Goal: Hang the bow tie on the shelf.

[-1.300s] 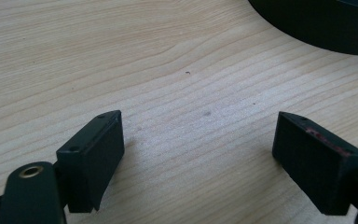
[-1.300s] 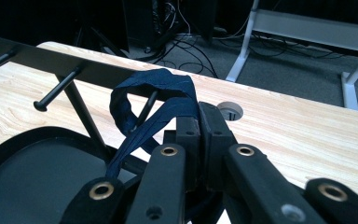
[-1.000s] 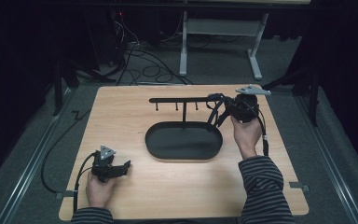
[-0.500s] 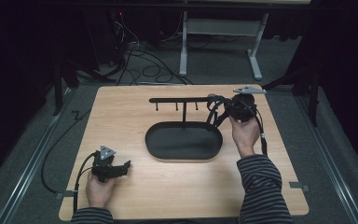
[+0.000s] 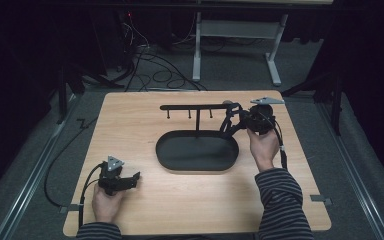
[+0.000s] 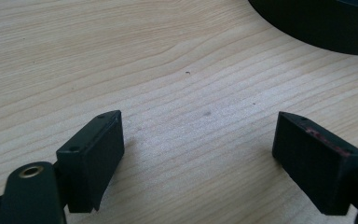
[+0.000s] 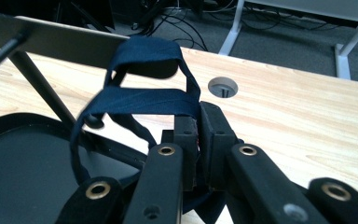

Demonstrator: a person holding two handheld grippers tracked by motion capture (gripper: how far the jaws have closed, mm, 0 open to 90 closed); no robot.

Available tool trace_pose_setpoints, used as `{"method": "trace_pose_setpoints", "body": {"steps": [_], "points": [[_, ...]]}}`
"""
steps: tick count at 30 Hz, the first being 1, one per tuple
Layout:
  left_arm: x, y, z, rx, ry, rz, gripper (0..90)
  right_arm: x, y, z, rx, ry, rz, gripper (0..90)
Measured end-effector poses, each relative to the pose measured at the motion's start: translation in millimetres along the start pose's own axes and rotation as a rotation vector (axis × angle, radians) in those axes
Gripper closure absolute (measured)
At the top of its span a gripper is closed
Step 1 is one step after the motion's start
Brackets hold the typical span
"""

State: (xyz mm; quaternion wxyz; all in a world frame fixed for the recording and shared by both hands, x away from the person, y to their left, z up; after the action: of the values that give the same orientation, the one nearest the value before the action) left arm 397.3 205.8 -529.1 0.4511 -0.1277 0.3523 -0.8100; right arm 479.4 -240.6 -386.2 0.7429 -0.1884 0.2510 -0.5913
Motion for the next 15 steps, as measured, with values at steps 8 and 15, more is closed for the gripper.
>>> {"method": "trace_pose_setpoints", "body": {"steps": [8, 15], "points": [[0.0, 0.0, 0.0, 0.0, 0.0, 0.0, 17.1, 1.7, 2.6, -6.7, -0.015, 0.002, 0.015, 88.0], [0.0, 0.0, 0.0, 0.0, 0.0, 0.0, 17.1, 0.9, 3.9, -13.5, -0.02, -0.001, 0.03, 86.9]]}}
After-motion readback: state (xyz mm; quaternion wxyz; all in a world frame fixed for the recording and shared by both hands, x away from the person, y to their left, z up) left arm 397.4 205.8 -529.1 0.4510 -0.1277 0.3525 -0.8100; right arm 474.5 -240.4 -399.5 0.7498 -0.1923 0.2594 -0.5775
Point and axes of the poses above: each handheld gripper's, and its own axes: y roughly forward along the jaws, z roughly out of its top, x roughly to its right, the point moved 3 cm from there along y, roughly forward along the jaws, and after that the axes turned 10 degrees about y, right-handed, at the moved point
